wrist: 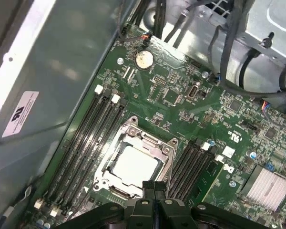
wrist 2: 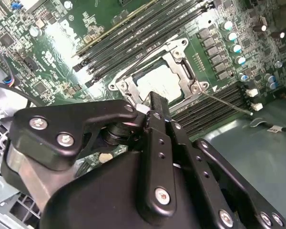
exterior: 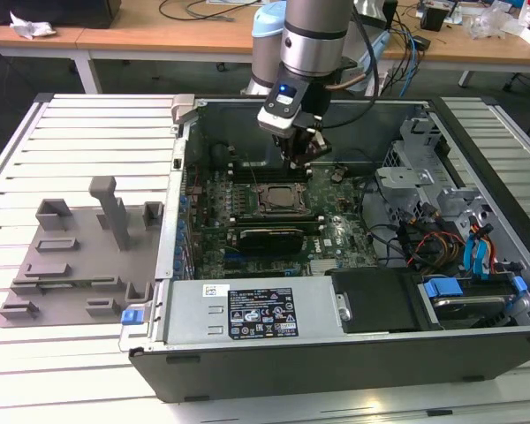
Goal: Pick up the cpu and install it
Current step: 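Install the first cpu locking lever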
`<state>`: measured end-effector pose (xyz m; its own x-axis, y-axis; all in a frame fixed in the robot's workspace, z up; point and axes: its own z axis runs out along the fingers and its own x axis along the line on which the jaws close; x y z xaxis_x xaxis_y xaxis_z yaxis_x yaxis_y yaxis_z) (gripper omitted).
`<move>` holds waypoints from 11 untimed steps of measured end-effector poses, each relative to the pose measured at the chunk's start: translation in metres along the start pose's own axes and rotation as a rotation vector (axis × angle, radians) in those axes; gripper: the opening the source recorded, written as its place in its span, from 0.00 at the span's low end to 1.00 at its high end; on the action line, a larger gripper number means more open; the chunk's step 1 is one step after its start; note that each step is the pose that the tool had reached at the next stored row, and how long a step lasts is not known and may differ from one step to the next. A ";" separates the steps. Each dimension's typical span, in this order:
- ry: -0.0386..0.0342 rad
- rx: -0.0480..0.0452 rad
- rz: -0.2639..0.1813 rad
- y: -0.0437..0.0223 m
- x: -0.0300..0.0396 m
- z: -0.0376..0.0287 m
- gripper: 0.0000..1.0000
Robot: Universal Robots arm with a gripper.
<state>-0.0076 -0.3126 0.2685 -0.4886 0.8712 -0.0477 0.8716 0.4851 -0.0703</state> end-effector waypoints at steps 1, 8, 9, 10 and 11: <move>-0.0007 -0.0004 -0.010 0.0000 0.0000 0.0000 0.11; -0.0066 -0.0045 -0.094 0.0000 0.0000 0.0000 0.11; -0.0084 -0.0057 -0.119 0.0000 0.0000 0.0000 0.11; -0.0098 -0.0066 -0.138 0.0000 0.0000 0.0000 0.11; -0.0109 -0.0074 -0.154 0.0000 0.0000 0.0000 0.11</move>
<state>-0.0076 -0.3126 0.2685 -0.6173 0.7853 -0.0477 0.7863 0.6138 -0.0704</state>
